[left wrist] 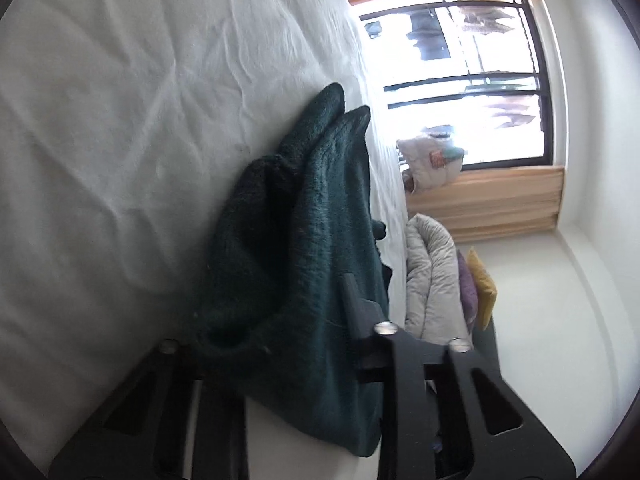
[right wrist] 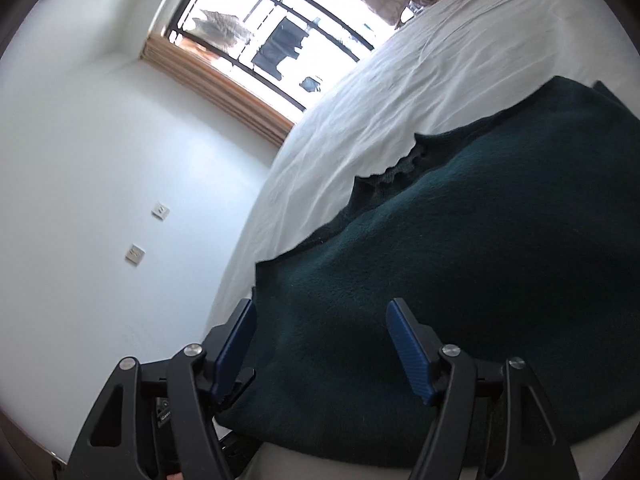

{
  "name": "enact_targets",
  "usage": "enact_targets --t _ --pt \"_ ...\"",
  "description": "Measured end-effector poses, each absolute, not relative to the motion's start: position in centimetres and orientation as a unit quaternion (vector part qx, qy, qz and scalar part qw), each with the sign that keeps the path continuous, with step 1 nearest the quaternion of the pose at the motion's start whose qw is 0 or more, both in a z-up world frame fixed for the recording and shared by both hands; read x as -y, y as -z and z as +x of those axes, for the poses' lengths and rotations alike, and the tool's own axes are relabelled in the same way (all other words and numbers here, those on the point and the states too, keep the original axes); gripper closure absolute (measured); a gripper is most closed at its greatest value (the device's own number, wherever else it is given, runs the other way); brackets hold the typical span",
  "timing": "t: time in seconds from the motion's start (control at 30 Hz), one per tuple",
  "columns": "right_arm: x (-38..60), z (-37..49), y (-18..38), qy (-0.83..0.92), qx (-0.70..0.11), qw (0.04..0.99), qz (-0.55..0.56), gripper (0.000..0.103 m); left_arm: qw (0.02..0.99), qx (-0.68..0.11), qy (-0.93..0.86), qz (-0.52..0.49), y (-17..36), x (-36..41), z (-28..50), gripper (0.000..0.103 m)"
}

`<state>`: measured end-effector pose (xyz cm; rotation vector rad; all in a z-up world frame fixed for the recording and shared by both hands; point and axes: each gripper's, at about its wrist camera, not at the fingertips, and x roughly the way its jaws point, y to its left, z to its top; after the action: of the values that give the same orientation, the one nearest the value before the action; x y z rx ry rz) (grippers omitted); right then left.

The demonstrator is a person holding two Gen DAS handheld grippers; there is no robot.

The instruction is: Fold small clothes

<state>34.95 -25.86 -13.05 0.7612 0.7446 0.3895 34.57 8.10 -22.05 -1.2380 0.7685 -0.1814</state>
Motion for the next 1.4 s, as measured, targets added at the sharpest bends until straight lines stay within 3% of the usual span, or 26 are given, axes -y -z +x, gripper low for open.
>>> enact_targets --t 0.17,0.27,0.33,0.37,0.53,0.6,0.63,0.7,0.77,0.8,0.93,1.03,1.13,1.2,1.4 --pt "24.5 38.7 15.7 -0.167 -0.43 0.821 0.336 0.055 0.759 -0.361 0.088 -0.534 21.6 -8.2 35.2 0.095" --pt "24.8 39.4 16.6 -0.149 -0.449 0.819 0.324 0.08 0.778 -0.359 0.088 -0.507 20.6 -7.7 35.7 0.095" --pt "25.5 39.4 17.3 -0.148 -0.452 0.814 0.333 0.09 0.798 -0.353 0.088 -0.481 19.4 -7.1 36.1 0.096" --pt "25.8 39.3 17.7 -0.146 -0.454 0.814 0.332 0.103 0.807 -0.35 0.088 -0.467 18.6 -6.5 36.5 0.096" --pt "27.4 39.3 19.2 -0.174 -0.453 0.794 0.366 0.103 0.876 -0.315 0.113 -0.346 12.5 -1.5 36.9 0.096" --pt "28.3 39.3 18.8 -0.186 -0.454 0.785 0.379 0.103 0.91 -0.312 0.147 -0.232 8.9 3.8 38.0 0.096" --pt "29.4 39.2 18.6 -0.195 -0.444 0.777 0.401 0.1 0.919 -0.307 0.157 -0.19 8.0 5.7 38.1 0.096" --pt "32.7 38.7 18.1 -0.219 -0.404 0.759 0.462 0.058 0.94 -0.284 0.184 -0.052 6.8 11.5 37.2 0.096" --pt "34.8 38.4 17.5 -0.23 -0.382 0.751 0.487 0.037 0.935 -0.286 0.205 0.048 7.9 16.0 36.2 0.096" --pt "35.5 38.5 17.4 -0.246 -0.38 0.742 0.494 0.032 0.929 -0.292 0.214 0.081 8.8 17.7 35.6 0.096" --pt "37.1 38.6 19.5 -0.276 -0.403 0.688 0.536 0.032 0.913 -0.315 0.215 0.146 13.4 21.0 33.6 0.096" --pt "37.6 38.4 19.9 -0.282 -0.403 0.68 0.543 0.036 0.911 -0.317 0.214 0.155 13.9 21.5 33.4 0.096" --pt "38.5 37.9 19.4 -0.284 -0.388 0.676 0.559 0.03 0.913 -0.304 0.207 0.179 14.0 21.5 33.2 0.096" --pt "39.4 37.6 19.5 -0.293 -0.346 0.663 0.595 0.011 0.912 -0.312 0.208 0.168 14.2 20.9 33.2 0.096" --pt "37.0 38.2 18.5 -0.289 -0.392 0.687 0.54 0.01 0.909 -0.322 0.211 0.162 14.1 21.1 34.0 0.096"
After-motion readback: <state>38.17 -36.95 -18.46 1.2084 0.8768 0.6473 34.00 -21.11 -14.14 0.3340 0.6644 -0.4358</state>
